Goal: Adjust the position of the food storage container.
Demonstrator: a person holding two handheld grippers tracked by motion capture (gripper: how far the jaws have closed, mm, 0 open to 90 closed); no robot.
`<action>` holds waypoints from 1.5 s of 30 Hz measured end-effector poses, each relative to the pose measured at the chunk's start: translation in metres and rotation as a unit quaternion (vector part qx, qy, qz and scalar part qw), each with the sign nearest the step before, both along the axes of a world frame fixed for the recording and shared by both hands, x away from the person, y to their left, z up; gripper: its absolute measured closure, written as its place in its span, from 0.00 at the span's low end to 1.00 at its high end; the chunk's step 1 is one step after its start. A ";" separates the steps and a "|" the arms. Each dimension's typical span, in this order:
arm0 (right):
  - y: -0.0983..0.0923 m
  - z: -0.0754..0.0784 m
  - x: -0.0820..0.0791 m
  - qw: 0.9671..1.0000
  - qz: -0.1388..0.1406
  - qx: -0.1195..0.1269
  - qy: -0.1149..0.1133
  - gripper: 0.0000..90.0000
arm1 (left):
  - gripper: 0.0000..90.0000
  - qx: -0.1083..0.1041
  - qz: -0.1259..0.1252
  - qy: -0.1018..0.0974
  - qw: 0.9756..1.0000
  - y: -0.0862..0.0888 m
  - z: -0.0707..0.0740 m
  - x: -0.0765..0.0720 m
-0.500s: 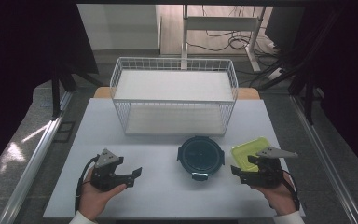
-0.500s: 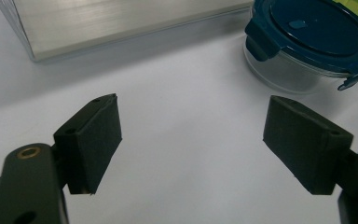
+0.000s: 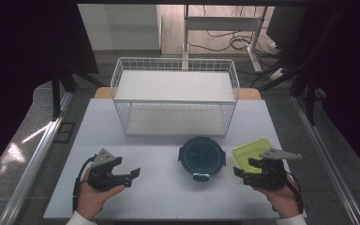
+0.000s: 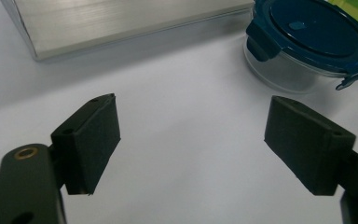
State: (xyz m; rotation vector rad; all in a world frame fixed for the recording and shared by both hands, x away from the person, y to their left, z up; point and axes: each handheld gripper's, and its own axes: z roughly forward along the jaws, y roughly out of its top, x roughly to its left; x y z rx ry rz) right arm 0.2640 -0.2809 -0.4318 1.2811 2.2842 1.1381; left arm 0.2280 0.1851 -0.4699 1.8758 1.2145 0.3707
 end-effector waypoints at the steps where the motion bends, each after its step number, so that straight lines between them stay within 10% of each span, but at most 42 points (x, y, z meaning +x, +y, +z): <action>1: 0.000 0.000 0.000 1.000 0.000 -0.001 -0.001 0.32 | 0.19 0.009 -0.004 -0.004 1.000 -0.001 0.000 0.000; 26: 0.001 0.002 0.004 1.000 0.001 -0.007 0.004 0.36 | 0.21 0.031 -0.012 0.004 0.999 -0.007 0.002 0.001; 45: 0.038 0.029 0.041 0.999 0.016 -0.041 0.008 0.55 | 0.21 0.028 -0.012 0.017 0.999 -0.002 0.001 0.003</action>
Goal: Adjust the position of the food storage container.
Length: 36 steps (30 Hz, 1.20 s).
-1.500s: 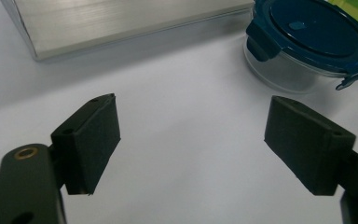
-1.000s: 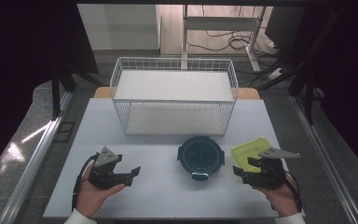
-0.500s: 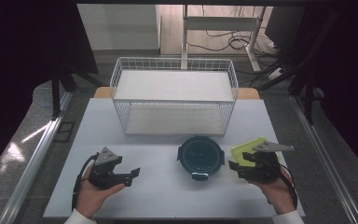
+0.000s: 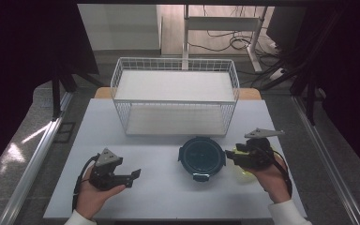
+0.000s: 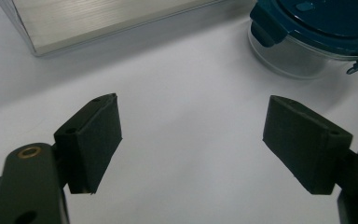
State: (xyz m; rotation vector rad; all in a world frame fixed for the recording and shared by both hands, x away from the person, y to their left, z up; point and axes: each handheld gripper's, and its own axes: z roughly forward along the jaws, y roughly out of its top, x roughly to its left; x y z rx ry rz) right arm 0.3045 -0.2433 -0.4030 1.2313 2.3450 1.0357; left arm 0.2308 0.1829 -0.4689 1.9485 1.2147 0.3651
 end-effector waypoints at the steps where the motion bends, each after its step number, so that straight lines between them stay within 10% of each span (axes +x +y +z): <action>1: 0.000 0.000 0.000 1.000 0.000 0.000 0.000 0.55 | 0.21 0.000 0.000 0.000 1.000 0.000 0.000 0.000; 16: 0.030 -0.022 0.058 0.995 -0.007 -0.082 0.057 0.98 | 0.21 0.001 -0.005 0.010 1.000 0.000 -0.004 -0.001; 36: 0.051 -0.048 0.089 0.985 0.024 -0.152 0.084 0.99 | 0.21 -0.001 0.000 0.031 1.000 0.001 -0.008 0.002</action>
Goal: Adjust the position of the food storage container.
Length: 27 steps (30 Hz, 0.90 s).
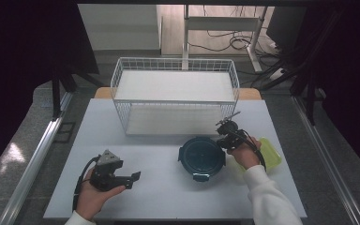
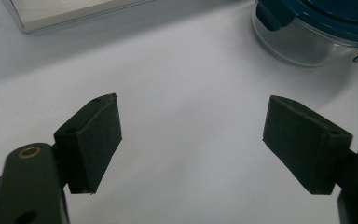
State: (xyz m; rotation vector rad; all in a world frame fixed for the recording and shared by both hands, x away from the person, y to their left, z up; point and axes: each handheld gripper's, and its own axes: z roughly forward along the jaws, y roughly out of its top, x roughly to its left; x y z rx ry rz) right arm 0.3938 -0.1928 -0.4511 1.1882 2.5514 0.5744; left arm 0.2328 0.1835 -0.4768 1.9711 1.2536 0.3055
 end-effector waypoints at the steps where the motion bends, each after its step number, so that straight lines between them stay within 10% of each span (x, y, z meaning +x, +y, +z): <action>1: 0.000 0.000 0.000 1.000 0.000 0.000 0.000 0.99 | 0.21 0.000 0.000 0.000 1.000 0.000 0.000 0.000; 27: 0.023 0.000 -0.023 0.999 0.039 0.000 0.008 0.99 | 0.21 0.008 -0.004 0.002 1.000 -0.003 -0.001 0.004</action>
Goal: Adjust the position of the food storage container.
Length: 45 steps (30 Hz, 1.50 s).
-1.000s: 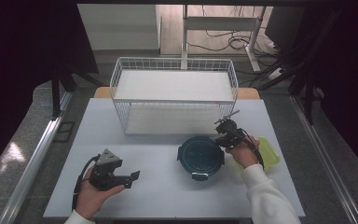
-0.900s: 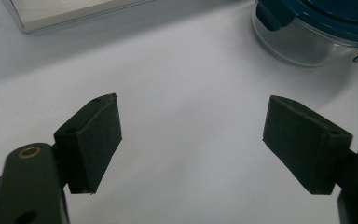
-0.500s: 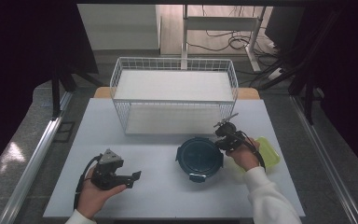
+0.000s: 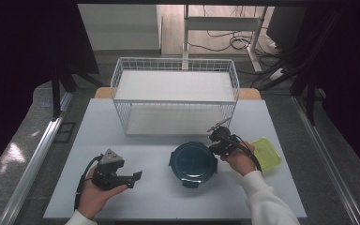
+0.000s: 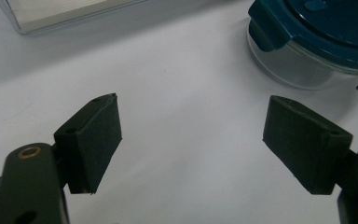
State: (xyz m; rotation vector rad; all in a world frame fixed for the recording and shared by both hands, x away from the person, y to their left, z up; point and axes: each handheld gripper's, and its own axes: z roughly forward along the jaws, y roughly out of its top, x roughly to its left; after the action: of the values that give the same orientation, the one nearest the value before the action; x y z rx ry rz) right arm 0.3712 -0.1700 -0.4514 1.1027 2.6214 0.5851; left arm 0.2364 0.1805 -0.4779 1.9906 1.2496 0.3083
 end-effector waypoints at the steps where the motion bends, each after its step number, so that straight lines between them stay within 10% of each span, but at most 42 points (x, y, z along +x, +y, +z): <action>1: 0.001 0.000 -0.001 1.000 0.002 0.001 0.001 0.99 | 0.21 0.000 0.000 0.001 1.000 0.000 0.000 0.000; 29: 0.056 -0.008 -0.023 0.996 0.076 0.035 0.013 0.99 | 0.21 0.002 0.002 0.002 1.000 0.003 -0.002 0.002; 45: 0.013 0.015 -0.056 0.993 0.046 0.101 -0.038 0.99 | 0.21 -0.020 0.016 -0.001 1.000 0.006 -0.002 0.001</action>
State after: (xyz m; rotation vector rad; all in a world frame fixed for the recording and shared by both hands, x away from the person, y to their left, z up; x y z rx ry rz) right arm 0.3157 -0.1571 -0.4368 0.9960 2.6016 0.9113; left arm 0.2374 0.1866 -0.4797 1.9368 1.2781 0.2991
